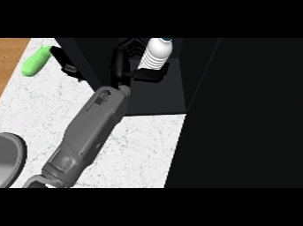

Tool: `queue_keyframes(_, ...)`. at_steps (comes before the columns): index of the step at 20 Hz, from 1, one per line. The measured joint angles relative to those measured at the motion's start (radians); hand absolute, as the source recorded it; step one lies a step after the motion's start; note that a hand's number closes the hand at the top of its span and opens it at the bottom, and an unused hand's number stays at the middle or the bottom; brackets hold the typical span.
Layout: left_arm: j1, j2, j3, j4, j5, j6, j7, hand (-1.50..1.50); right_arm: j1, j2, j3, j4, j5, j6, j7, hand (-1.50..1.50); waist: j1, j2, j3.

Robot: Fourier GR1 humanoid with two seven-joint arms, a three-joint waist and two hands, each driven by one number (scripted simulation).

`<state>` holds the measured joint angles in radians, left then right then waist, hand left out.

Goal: Pick up the bottled water, place it into the cabinet and close the cabinet

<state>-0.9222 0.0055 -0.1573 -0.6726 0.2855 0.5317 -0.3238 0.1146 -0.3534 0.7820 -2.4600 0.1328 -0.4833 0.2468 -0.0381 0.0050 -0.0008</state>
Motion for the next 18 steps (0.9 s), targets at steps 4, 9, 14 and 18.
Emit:
queue_keyframes(4,-0.071,0.004,0.023,0.132,-0.027,0.024,-0.022,1.50,0.021,-0.009,0.005,0.001,-0.006,-0.003,-0.032,-1.50,-0.003,0.002,0.000)
queue_keyframes(9,-0.121,-0.002,0.032,0.264,-0.055,0.081,-0.049,1.50,0.033,-0.022,0.005,-0.006,-0.010,-0.009,-0.041,-1.50,-0.011,0.003,0.000)
queue_keyframes(14,-0.151,0.001,0.060,0.368,-0.048,0.093,-0.092,1.50,0.035,-0.029,0.009,-0.005,-0.016,-0.009,-0.053,-1.50,-0.018,0.008,0.000)
queue_keyframes(18,-0.173,0.012,0.092,0.433,-0.046,0.085,-0.126,1.50,0.034,-0.032,0.007,-0.002,-0.023,-0.005,-0.064,-1.50,-0.023,0.012,0.000)
